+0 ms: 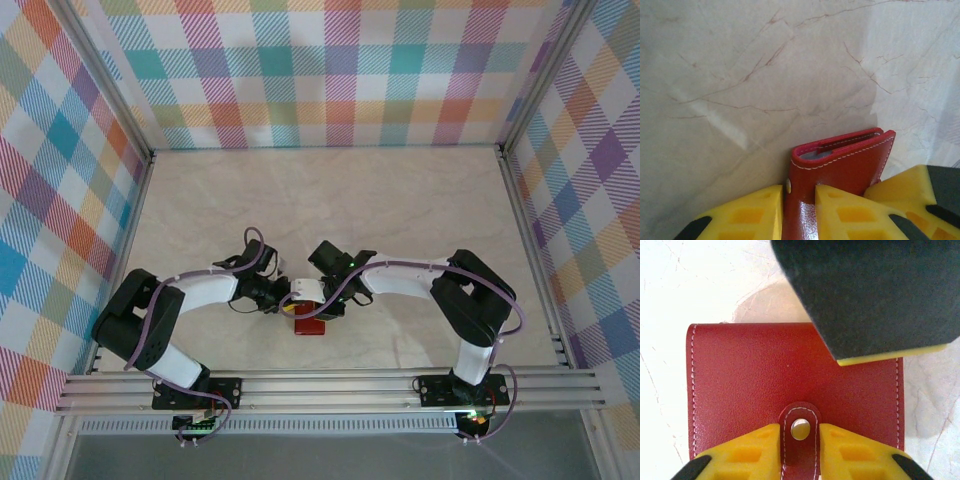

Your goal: Take the credit cards out of the card holder

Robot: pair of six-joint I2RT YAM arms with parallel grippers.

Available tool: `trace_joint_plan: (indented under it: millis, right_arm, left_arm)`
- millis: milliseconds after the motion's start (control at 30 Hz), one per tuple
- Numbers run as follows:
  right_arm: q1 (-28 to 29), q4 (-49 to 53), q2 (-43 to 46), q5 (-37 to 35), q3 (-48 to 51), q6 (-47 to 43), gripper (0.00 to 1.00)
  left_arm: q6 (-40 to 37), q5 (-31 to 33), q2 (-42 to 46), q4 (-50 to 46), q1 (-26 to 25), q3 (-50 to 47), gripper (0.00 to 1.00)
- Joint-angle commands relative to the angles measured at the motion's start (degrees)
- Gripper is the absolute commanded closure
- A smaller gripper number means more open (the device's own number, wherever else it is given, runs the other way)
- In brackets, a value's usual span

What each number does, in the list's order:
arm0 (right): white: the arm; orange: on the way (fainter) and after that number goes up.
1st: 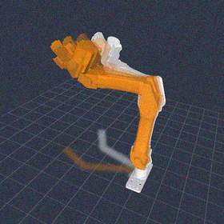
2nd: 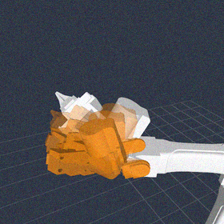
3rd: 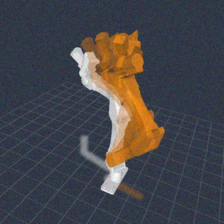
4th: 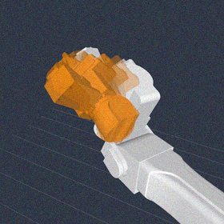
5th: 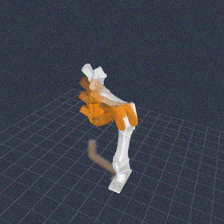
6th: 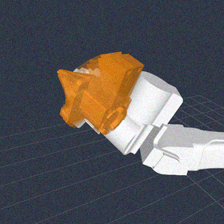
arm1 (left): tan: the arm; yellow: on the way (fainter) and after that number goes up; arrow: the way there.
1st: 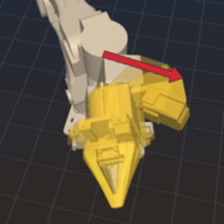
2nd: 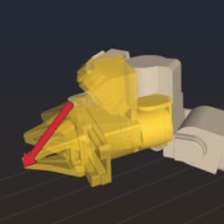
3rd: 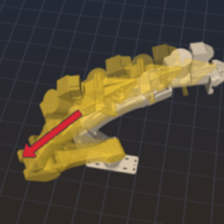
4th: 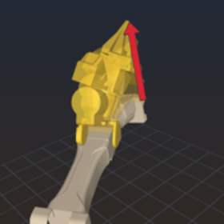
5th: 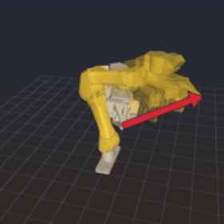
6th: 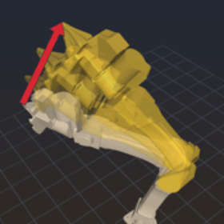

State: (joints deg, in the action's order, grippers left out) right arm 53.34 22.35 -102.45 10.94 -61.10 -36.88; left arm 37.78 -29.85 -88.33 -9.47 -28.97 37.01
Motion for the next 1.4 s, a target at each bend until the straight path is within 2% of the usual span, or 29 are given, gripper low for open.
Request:
trace_joint_plan:
  millis: [0,333,500,833,967,1067,1133,1267,1367]
  right_arm:
    - [0.4,-4.7,0.6,-2.4,2.3,1.5,0.81]
    - [0.4,-19.9,8.0,-1.4,11.5,8.6,0.89]
    - [0.4,-27.7,10.8,-1.6,16.6,15.6,0.92]
    - [0.4,-42.2,14.4,-4.7,26.0,24.3,0.95]
    - [0.4,-42.6,15.0,-6.0,26.6,27.2,0.86]
    - [0.4,-39.1,16.8,-8.6,26.0,30.7,0.72]
    - [0.4,-35.6,18.1,-10.5,25.1,36.0,0.57]
    - [0.4,-27.2,20.1,-11.3,22.2,43.3,0.46]
    - [0.4,-21.4,20.4,-10.1,19.6,49.0,0.45]
  left_arm:
    - [-2.3,4.2,-2.4,-8.3,-1.3,-0.1,0.77]
    - [-3.1,6.0,-5.1,-9.2,-1.4,-0.6,0.77]
    - [-3.6,6.7,-6.7,-9.9,-1.4,-0.2,0.77]
    - [-5.8,8.5,-7.8,-14.1,-1.4,1.5,0.78]
    - [-6.2,9.2,-6.1,-16.0,-1.4,2.8,0.78]
    - [-6.2,9.6,-2.7,-17.8,-1.4,4.4,0.77]
    - [-6.3,9.7,-0.3,-19.1,-1.4,6.0,0.76]
    - [-6.3,9.9,2.7,-20.5,-1.3,8.4,0.76]
    - [-6.3,11.0,4.0,-21.8,-1.4,9.8,0.76]
